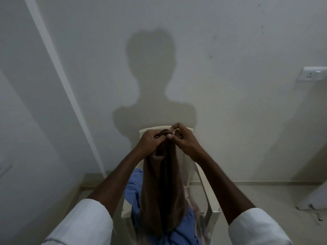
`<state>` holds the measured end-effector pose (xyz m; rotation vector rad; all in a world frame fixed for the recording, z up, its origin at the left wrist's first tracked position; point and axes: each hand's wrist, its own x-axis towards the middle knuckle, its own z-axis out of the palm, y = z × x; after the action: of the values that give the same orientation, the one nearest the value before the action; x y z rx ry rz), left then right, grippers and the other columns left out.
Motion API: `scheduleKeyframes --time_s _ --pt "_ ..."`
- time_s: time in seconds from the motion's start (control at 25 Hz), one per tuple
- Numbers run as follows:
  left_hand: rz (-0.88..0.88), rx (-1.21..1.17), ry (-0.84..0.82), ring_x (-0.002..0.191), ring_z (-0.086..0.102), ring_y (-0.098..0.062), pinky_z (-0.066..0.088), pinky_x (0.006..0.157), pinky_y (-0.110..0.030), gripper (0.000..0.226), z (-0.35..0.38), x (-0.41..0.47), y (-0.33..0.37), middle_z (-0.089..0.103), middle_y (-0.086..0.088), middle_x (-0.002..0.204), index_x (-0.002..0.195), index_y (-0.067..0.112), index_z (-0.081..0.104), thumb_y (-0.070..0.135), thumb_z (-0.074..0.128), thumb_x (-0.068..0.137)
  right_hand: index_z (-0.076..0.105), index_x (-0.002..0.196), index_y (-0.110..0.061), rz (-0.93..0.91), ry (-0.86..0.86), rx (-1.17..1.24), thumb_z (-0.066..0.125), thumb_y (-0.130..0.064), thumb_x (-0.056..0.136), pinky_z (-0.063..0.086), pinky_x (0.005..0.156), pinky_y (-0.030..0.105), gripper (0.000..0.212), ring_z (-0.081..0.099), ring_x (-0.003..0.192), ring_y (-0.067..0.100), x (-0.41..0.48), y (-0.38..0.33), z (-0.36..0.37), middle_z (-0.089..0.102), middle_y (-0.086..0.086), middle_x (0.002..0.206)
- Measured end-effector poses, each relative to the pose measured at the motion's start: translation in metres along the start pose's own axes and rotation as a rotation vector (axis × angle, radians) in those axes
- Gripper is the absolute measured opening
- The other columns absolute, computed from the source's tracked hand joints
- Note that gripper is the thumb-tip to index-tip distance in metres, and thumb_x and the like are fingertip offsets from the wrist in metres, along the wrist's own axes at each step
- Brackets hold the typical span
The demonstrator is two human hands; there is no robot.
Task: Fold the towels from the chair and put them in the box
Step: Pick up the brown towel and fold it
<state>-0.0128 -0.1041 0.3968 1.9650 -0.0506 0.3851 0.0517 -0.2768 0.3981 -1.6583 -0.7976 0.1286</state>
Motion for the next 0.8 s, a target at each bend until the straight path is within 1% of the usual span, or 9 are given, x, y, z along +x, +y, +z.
scheduleKeyframes --time_s 0.08,0.16,0.2,0.24,0.36,0.48,0.56,0.68,0.8 --pt "0.004 -0.036 0.103 0.077 0.064 -0.005 0.05 0.075 -0.03 0.013 0.003 0.01 0.004 0.073 0.0 0.086 0.097 0.019 0.074 0.013 0.064 0.092 0.057 0.1 -0.01 0.047 -0.052 -0.115 0.073 -0.016 0.091 0.036 0.055 0.028 0.02 0.043 0.058 0.011 -0.003 0.013 -0.01 0.049 0.009 0.064" --pt "0.028 -0.028 0.094 0.076 0.066 -0.006 0.052 0.074 -0.028 0.011 0.005 0.019 0.012 0.074 0.0 0.086 0.096 0.016 0.075 0.015 0.065 0.093 0.06 0.108 -0.021 0.09 -0.136 -0.195 0.076 -0.029 0.087 0.051 0.065 0.04 0.027 0.063 0.073 0.021 -0.006 0.022 -0.012 0.063 0.021 0.084" --pt "0.053 0.032 0.068 0.078 0.069 -0.006 0.054 0.074 -0.027 0.011 0.006 0.023 0.016 0.075 0.002 0.086 0.097 0.016 0.076 0.02 0.067 0.092 0.062 0.112 -0.027 0.099 -0.154 -0.202 0.075 -0.032 0.085 0.056 0.073 0.044 0.03 0.07 0.087 0.026 -0.005 0.024 -0.012 0.069 0.018 0.095" --pt "0.084 0.127 0.04 0.079 0.07 -0.006 0.056 0.073 -0.027 0.014 0.007 0.026 0.02 0.076 0.003 0.086 0.096 0.017 0.077 0.025 0.069 0.09 0.065 0.112 -0.03 0.102 -0.141 -0.206 0.072 -0.03 0.083 0.057 0.079 0.041 0.03 0.071 0.096 0.024 -0.005 0.024 -0.012 0.073 0.01 0.101" --pt "0.186 0.417 0.054 0.077 0.07 -0.007 0.055 0.069 -0.034 0.03 0.01 0.035 0.025 0.075 0.005 0.08 0.091 0.018 0.077 0.045 0.065 0.085 0.071 0.101 -0.02 0.062 -0.037 -0.189 0.061 -0.013 0.075 0.051 0.072 0.029 0.029 0.066 0.085 0.011 0.004 0.022 -0.016 0.074 0.002 0.094" --pt "0.195 0.461 0.246 0.077 0.07 -0.007 0.055 0.07 -0.032 0.037 0.007 0.042 0.028 0.075 0.006 0.081 0.089 0.019 0.076 0.053 0.06 0.087 0.058 0.083 -0.006 -0.005 0.022 -0.287 0.055 -0.022 0.07 0.048 0.068 0.039 0.021 0.056 0.074 0.019 0.009 0.028 -0.024 0.061 0.009 0.08" --pt "0.22 0.475 0.334 0.076 0.069 -0.006 0.055 0.068 -0.031 0.035 0.002 0.044 0.033 0.074 0.008 0.079 0.087 0.021 0.074 0.053 0.06 0.089 0.048 0.078 -0.006 -0.009 -0.002 -0.352 0.053 -0.028 0.067 0.048 0.067 0.048 0.025 0.054 0.074 0.026 0.013 0.033 -0.029 0.055 0.011 0.077" --pt "0.294 0.509 0.329 0.073 0.069 -0.01 0.054 0.064 -0.034 0.035 0.001 0.047 0.039 0.072 0.006 0.076 0.084 0.02 0.071 0.052 0.058 0.091 0.054 0.083 -0.008 0.029 -0.049 -0.384 0.053 -0.02 0.062 0.051 0.068 0.05 0.024 0.058 0.079 0.026 0.016 0.039 -0.035 0.06 0.008 0.082" --pt "0.334 0.571 0.358 0.069 0.068 -0.014 0.053 0.06 -0.032 0.035 0.002 0.051 0.045 0.07 0.005 0.072 0.08 0.02 0.068 0.051 0.057 0.091 0.069 0.104 -0.011 0.165 -0.126 -0.406 0.058 -0.006 0.063 0.058 0.077 0.047 0.043 0.065 0.09 0.024 0.015 0.043 -0.044 0.07 0.004 0.097"
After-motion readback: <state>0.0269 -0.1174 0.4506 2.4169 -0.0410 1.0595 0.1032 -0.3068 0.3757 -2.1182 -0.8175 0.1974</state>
